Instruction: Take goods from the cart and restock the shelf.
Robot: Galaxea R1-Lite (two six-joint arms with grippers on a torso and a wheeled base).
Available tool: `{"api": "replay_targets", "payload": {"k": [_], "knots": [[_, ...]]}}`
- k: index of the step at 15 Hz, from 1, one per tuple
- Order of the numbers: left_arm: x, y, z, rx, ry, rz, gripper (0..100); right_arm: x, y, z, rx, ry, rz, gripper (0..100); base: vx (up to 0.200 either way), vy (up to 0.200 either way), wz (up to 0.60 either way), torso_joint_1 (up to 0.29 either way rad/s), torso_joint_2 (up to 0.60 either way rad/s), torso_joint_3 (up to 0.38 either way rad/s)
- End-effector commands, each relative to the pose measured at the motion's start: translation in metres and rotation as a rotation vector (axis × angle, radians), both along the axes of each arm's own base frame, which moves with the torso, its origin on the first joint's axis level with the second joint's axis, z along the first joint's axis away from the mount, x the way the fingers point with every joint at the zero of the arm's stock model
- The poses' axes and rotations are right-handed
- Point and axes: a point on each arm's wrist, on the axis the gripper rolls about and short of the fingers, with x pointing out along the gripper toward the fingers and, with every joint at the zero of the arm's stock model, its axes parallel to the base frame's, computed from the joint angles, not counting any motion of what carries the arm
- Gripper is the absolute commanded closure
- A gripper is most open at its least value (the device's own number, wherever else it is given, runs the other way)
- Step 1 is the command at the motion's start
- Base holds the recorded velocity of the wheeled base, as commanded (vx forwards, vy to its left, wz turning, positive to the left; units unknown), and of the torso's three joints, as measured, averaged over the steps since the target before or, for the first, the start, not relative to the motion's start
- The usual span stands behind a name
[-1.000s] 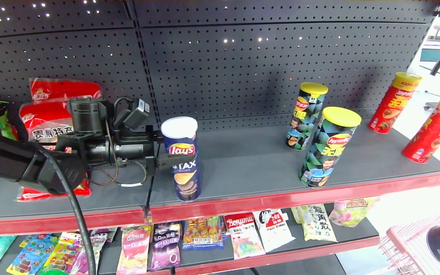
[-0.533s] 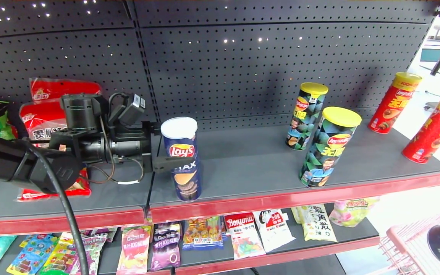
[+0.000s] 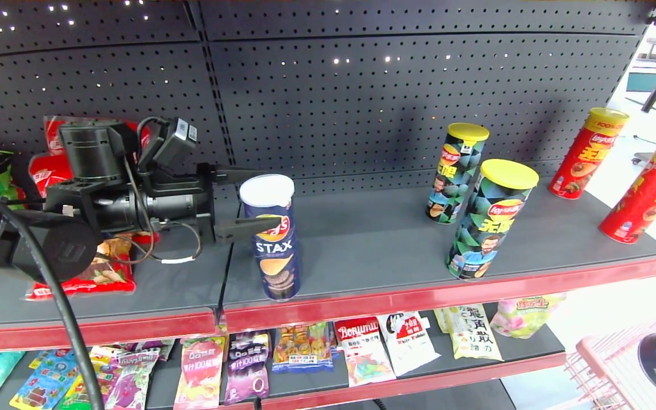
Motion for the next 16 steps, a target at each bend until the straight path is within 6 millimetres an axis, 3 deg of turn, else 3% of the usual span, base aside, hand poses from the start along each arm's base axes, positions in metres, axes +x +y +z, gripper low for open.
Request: {"api": "replay_targets", "payload": {"k": [1, 10, 16], "knots": [[0.001, 0.001, 0.006, -0.005, -0.019, 0.004, 0, 0.000, 0.000, 0.000, -0.001, 0.000, 0.000, 100, 0.000, 0.000, 0.00, 0.000, 0.00, 0.000], [-0.008, 0.004, 0.034, -0.066, 0.013, 0.025, 0, -0.001, 0.000, -0.001, -0.001, 0.000, -0.011, 100, 0.000, 0.000, 0.00, 0.000, 0.00, 0.000], [-0.008, 0.008, 0.056, -0.106, -0.025, 0.334, 0, 0.001, 0.000, 0.000, -0.002, 0.006, -0.008, 100, 0.000, 0.000, 0.00, 0.000, 0.00, 0.000]]}}
